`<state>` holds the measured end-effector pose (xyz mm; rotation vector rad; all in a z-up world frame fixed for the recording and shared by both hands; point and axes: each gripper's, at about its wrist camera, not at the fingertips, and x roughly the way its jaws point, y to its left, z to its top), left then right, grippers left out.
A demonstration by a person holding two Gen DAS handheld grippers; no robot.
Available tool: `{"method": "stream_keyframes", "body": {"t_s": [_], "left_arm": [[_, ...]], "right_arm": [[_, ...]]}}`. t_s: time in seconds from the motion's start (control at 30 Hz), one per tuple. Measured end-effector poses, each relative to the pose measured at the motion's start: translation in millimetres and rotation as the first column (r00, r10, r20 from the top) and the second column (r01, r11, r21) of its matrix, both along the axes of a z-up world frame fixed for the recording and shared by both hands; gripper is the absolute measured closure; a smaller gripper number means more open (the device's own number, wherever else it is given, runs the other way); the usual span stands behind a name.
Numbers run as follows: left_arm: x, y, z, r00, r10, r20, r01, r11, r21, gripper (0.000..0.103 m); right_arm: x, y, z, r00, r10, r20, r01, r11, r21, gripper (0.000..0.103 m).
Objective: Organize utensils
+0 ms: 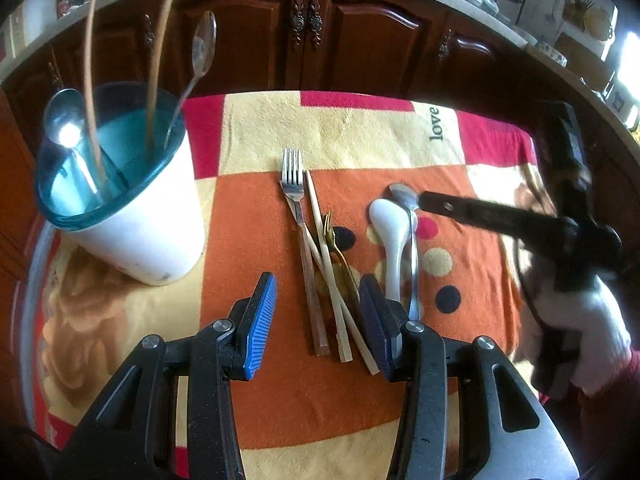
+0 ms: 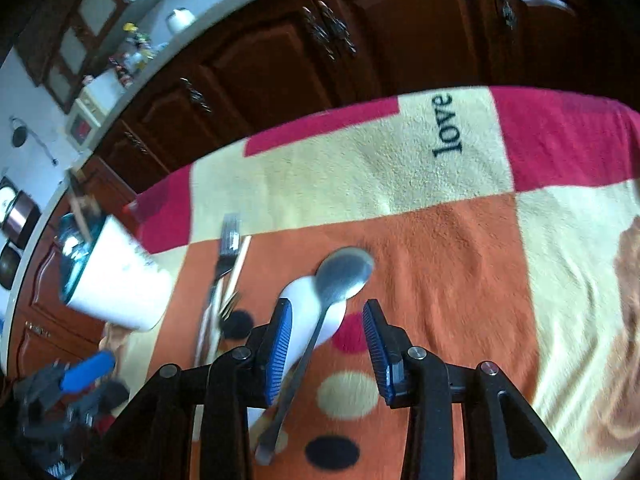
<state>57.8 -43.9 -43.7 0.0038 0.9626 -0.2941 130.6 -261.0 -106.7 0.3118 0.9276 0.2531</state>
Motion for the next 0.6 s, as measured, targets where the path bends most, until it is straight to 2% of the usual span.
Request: {"method": "stream_keyframes", "body": {"t_s": [0.1,0.17,0.27,0.4,0.43,0.47,0.53,0.6], "left_arm": [[3.3,-0.8,-3.3,1.000,0.001,-0.008,-0.001,1.000,0.000,0.060],[5.7,-0.8,-5.4,1.000,0.002,-0.014,-0.002,1.000,0.000,0.060],[9.0,-2.3,-8.4,1.000,0.005,-0.020,-0.005,1.000,0.003,0.060],[12.0,-5.4,-9.7,1.000,0.001,-0.027,-0.001,1.000,-0.005,0.060],[12.1,-6.3,-9.6,1.000,0.000,-0.027,0.000,1.000,-0.007,0.060],[12.4,-7.5,-9.7,1.000,-0.001,-0.026,0.001,1.000,-0.009,0.060],[13.3,-10.7,-10.4,1.000,-0.004,-0.029,0.004,1.000,-0.013,0.060],[14.1,-15.8,-11.5,0.999,-0.013,-0.034,0.012,1.000,-0.017,0.060]], "right_arm": [[16.6,4.4,-11.3,0.998,-0.005,-0.057,0.005,1.000,-0.002,0.067],[22.5,9.9,-15.3,0.998,-0.002,-0.065,0.001,1.000,-0.026,0.067],[25.8,15.4,-14.9,0.999,-0.013,-0.040,0.011,0.998,-0.059,0.069],[23.0,6.7,-15.8,1.000,-0.006,-0.025,0.005,0.999,-0.043,0.073],[19.1,1.3,-15.9,1.000,-0.005,-0.019,0.005,0.999,-0.040,0.078],[16.4,-4.2,-17.0,1.000,-0.005,-0.022,0.004,0.999,-0.033,0.101],[8.3,-20.2,-16.4,0.999,-0.028,-0.021,0.027,1.000,-0.014,0.101],[0.4,-35.0,-16.0,0.999,-0.045,-0.022,0.045,0.998,-0.037,0.101]]}}
